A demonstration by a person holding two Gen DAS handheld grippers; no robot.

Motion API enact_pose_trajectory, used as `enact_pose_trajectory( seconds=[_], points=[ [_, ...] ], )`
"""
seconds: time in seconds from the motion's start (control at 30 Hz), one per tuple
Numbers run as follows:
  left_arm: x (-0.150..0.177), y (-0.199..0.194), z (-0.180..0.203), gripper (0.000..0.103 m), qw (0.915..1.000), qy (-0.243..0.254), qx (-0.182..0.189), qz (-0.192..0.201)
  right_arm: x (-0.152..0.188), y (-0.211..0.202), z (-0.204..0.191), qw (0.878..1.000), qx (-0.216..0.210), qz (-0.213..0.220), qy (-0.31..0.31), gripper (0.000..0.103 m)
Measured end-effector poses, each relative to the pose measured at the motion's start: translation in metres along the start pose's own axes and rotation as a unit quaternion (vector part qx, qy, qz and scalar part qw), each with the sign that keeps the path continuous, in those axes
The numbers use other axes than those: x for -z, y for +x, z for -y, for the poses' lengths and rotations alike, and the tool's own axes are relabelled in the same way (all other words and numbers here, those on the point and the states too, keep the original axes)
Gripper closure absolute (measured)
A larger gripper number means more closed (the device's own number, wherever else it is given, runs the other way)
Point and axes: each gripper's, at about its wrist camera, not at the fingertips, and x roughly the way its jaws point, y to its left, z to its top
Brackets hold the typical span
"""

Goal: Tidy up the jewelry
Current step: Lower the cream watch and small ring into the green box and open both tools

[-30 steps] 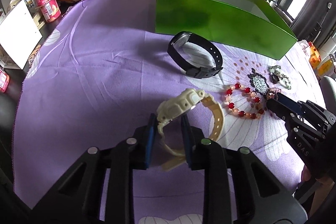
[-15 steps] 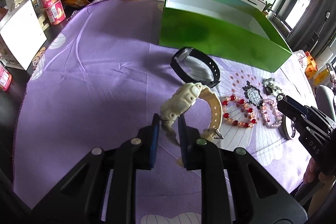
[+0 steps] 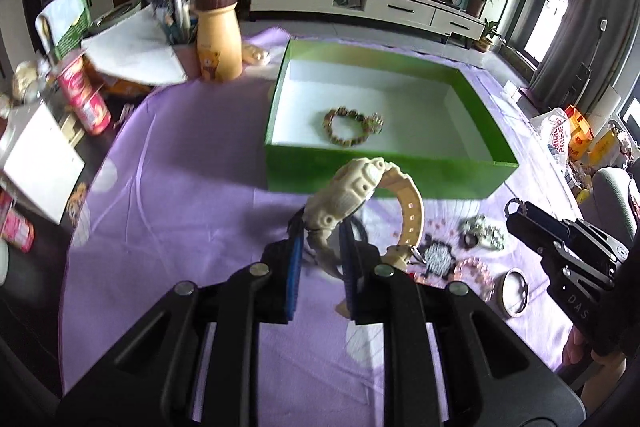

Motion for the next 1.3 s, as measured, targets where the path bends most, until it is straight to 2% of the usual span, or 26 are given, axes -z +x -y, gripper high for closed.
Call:
enact_pose_trajectory(
  seconds=[0.23,0.43,0.57,0.8,0.93,1.07,1.23,1.3],
  points=[
    [-0.046,0.018,0.019,0.085,0.9998,0.006,0.007,0.016,-0.033,0.017,0.013,1.0,0.012,0.016,0.008,0.083],
    [-0.075,0.044,0.034,0.085,0.9998,0.015,0.001,0.013,-0.056,0.04,0.025,0.999,0.017,0.018,0.023,0.083],
    [-0.09,0.07,0.038,0.085,0.9999,0.012,-0.003,-0.005,-0.067,0.061,0.034,0.999,0.015,0.007,0.038,0.083],
    [-0.096,0.107,0.037,0.084,0.9994,0.005,-0.012,-0.033,-0.072,0.094,0.046,0.998,0.014,-0.024,0.051,0.083],
    [-0.096,0.122,0.038,0.078,0.9989,0.007,-0.016,-0.045,-0.067,0.109,0.046,0.997,0.02,-0.044,0.052,0.083],
    [-0.096,0.126,0.038,0.077,0.9988,0.011,-0.019,-0.044,-0.066,0.113,0.043,0.997,0.019,-0.048,0.049,0.076],
    [-0.099,0.114,0.032,0.053,0.9995,0.005,-0.014,-0.027,-0.066,0.106,0.041,0.998,0.016,-0.044,0.052,0.069],
    [-0.099,0.104,0.031,0.051,0.9997,0.003,-0.011,-0.021,-0.065,0.098,0.042,0.998,0.012,-0.04,0.056,0.068]
  ],
)
